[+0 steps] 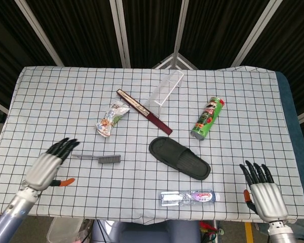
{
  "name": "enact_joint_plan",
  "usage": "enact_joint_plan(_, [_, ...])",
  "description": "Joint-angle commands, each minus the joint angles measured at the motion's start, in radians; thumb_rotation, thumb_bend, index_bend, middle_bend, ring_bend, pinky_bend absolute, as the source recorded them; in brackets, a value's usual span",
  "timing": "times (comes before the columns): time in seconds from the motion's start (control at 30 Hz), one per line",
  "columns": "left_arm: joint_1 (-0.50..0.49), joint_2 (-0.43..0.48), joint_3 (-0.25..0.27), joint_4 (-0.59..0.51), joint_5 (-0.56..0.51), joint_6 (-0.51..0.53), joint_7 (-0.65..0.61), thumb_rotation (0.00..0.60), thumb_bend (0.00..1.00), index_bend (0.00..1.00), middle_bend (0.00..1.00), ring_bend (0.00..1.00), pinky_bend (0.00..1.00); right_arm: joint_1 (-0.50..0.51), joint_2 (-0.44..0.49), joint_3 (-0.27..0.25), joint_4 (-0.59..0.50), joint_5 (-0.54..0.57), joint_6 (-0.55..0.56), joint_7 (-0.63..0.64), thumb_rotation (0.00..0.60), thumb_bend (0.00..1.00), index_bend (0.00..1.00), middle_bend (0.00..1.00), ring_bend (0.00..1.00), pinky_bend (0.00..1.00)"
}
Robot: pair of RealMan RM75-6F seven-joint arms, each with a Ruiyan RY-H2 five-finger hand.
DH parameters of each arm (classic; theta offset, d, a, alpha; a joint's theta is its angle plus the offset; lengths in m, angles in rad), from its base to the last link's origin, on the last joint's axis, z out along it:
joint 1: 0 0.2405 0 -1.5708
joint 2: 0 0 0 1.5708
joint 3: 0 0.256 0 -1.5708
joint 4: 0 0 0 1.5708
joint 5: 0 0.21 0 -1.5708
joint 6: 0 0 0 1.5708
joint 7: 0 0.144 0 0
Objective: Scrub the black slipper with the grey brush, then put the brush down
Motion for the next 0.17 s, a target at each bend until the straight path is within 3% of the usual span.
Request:
enact_joint_plan(0.03, [0.220, -0.019, 0.071, 0.154, 0.018, 0.153, 0.051, 0.600, 0.01, 0.00, 0.02, 0.03, 0.13, -0.041, 0.001, 0.007, 0.054, -0.013, 0.053, 0.054, 0.586, 0.56, 0.00, 0.00, 0.00, 0.00])
enact_joint_plan(0.17, [0.271, -0.039, 0.034, 0.168, 0.031, 0.204, 0.120, 0.600, 0.01, 0.00, 0.01, 0.01, 0.11, -0.053, -0.011, 0.034, 0.084, -0.021, 0.077, 0.070, 0.586, 0.50, 0.00, 0.00, 0.00, 0.00])
